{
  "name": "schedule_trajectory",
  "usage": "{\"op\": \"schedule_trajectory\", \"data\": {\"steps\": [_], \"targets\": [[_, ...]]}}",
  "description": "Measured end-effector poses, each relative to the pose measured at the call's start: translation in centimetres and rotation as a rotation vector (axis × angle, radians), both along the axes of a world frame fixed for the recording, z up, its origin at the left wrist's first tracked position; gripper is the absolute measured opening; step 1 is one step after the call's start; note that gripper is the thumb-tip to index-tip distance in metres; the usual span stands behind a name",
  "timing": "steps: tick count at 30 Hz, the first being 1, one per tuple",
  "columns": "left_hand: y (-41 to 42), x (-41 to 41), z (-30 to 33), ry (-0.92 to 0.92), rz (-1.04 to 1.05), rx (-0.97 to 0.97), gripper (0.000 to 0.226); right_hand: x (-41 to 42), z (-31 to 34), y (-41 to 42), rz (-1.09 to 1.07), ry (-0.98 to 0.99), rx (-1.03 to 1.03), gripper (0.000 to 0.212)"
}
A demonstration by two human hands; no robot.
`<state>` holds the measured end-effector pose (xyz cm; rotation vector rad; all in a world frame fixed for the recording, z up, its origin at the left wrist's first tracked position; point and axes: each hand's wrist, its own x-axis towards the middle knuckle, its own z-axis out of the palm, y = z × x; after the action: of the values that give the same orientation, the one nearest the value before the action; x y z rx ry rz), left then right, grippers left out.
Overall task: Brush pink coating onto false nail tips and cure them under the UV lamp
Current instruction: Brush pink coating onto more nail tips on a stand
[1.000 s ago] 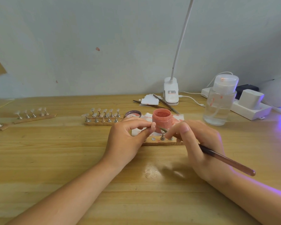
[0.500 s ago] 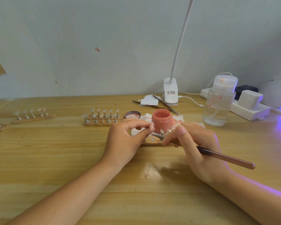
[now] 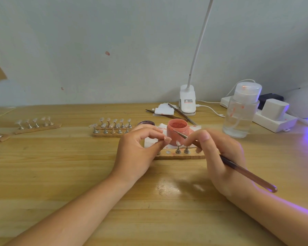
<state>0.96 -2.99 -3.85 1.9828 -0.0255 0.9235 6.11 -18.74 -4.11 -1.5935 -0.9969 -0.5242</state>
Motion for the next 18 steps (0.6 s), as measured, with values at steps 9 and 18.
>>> {"op": "schedule_trajectory", "data": {"steps": [9,18], "targets": [[0.16,0.21,-0.26,0.035,0.029,-0.026,0.026,-0.07,-0.25,0.09,0.033,-0.065,-0.096,0.046],[0.22,0.2,-0.34,0.021,0.041,0.004,0.031,0.13,-0.27,0.15,0.036,-0.054,-0.079,0.046]]}}
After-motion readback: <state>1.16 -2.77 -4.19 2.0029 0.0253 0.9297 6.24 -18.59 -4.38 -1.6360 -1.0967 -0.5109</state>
